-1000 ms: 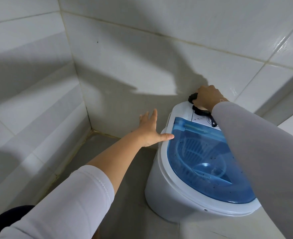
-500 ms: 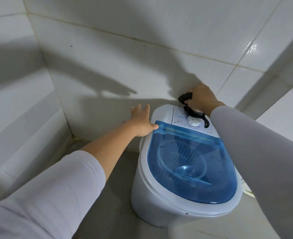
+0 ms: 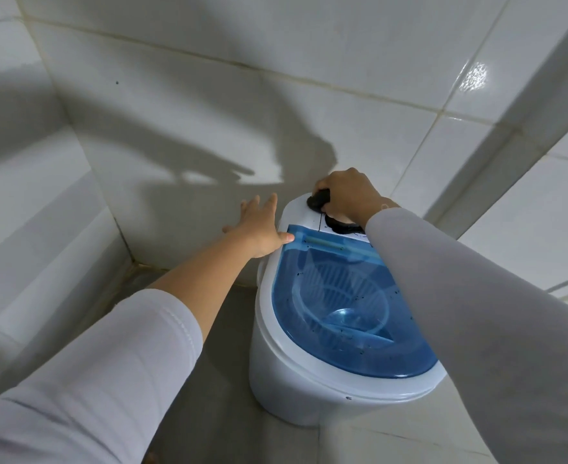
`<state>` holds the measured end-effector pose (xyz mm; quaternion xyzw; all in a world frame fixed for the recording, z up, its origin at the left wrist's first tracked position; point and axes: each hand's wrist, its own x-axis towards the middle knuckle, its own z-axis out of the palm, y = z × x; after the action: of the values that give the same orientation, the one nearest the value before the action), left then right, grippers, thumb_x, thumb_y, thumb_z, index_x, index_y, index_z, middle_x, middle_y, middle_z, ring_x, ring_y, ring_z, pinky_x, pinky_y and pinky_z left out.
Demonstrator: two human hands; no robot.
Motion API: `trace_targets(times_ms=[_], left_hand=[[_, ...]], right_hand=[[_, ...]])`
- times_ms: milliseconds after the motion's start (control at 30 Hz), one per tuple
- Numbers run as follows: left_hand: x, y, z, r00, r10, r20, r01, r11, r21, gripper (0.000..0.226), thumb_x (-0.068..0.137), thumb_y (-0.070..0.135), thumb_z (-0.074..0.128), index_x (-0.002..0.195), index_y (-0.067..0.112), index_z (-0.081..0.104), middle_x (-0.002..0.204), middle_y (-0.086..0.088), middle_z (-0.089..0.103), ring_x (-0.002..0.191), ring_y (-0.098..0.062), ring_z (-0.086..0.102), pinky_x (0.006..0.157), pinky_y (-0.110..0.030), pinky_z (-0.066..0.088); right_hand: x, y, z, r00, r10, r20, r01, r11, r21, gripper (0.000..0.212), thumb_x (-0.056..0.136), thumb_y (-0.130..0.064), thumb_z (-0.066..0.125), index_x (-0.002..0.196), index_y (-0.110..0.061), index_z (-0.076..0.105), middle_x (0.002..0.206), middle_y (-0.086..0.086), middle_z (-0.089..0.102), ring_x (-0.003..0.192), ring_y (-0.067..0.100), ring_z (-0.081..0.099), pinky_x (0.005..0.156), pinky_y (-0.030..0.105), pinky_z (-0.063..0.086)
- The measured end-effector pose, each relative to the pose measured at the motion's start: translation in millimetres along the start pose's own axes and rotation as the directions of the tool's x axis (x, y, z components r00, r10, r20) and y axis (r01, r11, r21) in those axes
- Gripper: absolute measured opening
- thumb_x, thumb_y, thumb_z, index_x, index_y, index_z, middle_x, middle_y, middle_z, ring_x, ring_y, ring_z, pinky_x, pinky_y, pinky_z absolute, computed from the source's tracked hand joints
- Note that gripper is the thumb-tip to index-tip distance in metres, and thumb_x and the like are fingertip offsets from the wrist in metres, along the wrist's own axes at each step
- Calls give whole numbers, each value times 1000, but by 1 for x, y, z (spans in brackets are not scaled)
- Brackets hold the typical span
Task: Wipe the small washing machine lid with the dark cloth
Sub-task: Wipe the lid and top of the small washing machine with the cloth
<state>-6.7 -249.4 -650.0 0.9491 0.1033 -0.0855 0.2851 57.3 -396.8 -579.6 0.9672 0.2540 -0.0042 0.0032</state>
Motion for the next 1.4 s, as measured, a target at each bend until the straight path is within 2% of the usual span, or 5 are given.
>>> trace_targets(times_ms=[300, 433, 633, 933, 1400], left_hand=[[-12, 4, -3, 998, -43, -37, 44, 999, 16, 88, 91, 47, 55, 153, 25, -2, 162, -5, -8, 149, -26, -11, 113, -65, 14], [-14, 4, -3, 998, -53, -36, 54, 998, 16, 88, 90, 49, 55, 153, 26, -3, 162, -5, -9, 149, -26, -12, 112, -66, 13], [-13, 3, -2, 998, -50, -39, 50, 999, 13, 88, 90, 49, 55, 153, 26, -4, 162, -4, -10, 149, -26, -13, 111, -66, 11], [-14, 4, -1, 998, -38, -51, 39, 999, 20, 87, 91, 47, 54, 153, 26, -4, 162, -4, -10, 149, -26, -13, 111, -66, 10], [-12, 3, -1, 999, -23, -34, 24, 999, 37, 88, 92, 46, 53, 152, 28, -7, 162, -3, -12, 149, -24, -15, 112, -66, 10]], right_hand=[[-16, 12, -3, 978, -146, 146, 148, 989, -8, 49, 79, 7, 46, 105, -26, 72, 80, -10, 47, 98, 25, 56, 78, 27, 42], [-12, 16, -6, 961, -183, 207, 194, 980, -35, 44, 77, 11, 46, 102, -16, 71, 71, -23, 43, 99, 22, 58, 82, 29, 49], [-9, 14, -10, 936, -244, 255, 279, 953, -115, 43, 74, 11, 45, 83, -18, 76, 98, 1, 67, 93, 26, 61, 82, 39, 55], [-2, 17, -6, 953, -242, 182, 281, 931, -233, 33, 65, 11, 52, 60, -19, 64, 90, 3, 68, 81, 27, 64, 65, 34, 52], [1, 42, -18, 996, -45, 83, 53, 993, -101, 43, 77, 10, 45, 95, -15, 75, 100, 9, 71, 87, 28, 61, 75, 31, 51]])
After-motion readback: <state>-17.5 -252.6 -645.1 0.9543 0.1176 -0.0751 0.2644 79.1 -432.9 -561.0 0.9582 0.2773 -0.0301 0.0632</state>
